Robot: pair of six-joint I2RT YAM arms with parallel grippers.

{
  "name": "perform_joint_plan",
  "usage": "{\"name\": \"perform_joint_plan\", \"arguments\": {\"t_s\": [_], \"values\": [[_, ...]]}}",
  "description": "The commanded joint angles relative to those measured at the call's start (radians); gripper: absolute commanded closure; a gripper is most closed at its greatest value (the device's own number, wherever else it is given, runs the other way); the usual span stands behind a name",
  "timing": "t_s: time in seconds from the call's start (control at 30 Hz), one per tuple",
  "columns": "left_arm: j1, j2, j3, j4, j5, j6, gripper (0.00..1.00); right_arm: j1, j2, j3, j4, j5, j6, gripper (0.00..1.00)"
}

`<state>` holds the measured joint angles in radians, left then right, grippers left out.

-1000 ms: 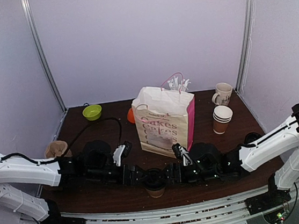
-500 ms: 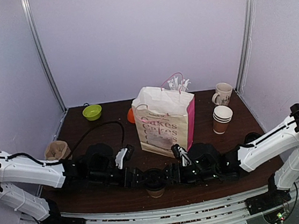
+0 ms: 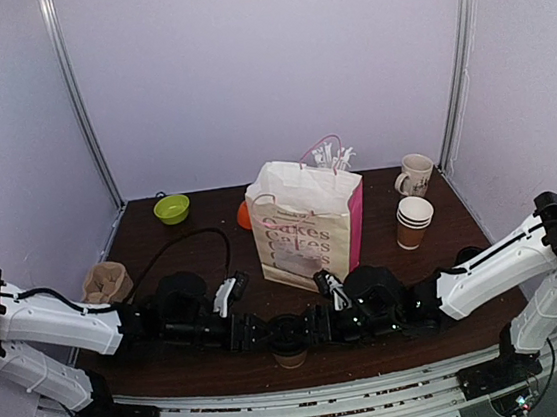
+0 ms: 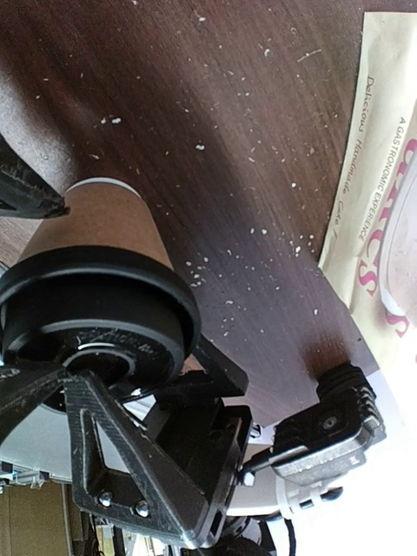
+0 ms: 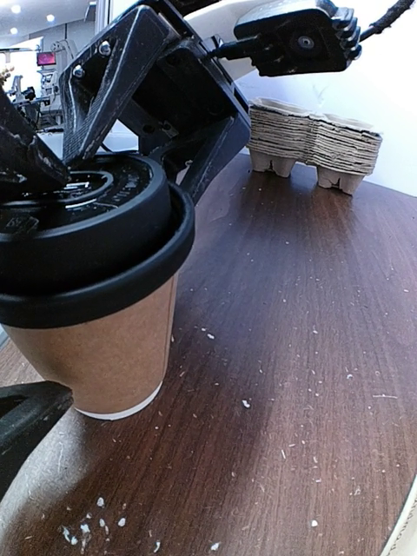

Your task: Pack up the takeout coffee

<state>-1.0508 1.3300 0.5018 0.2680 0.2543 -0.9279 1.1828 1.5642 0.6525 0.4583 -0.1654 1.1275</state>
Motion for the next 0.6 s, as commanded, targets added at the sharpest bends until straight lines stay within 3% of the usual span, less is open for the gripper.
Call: {"name": "perform_joint_plan", "arguments": {"t_s": [0.0, 0.57], "values": [[0.006, 0.047, -0.047, -0.044, -0.014, -0.001, 0.43, -0.004, 0.018, 0.018, -0.032, -0.001, 0.000, 0.24], [0.020, 0.125, -0.123, 0.023, 0.009, -0.012, 0.55, -0.015, 0.045, 0.010, -0.041, -0.003, 0.017, 0.25]]}}
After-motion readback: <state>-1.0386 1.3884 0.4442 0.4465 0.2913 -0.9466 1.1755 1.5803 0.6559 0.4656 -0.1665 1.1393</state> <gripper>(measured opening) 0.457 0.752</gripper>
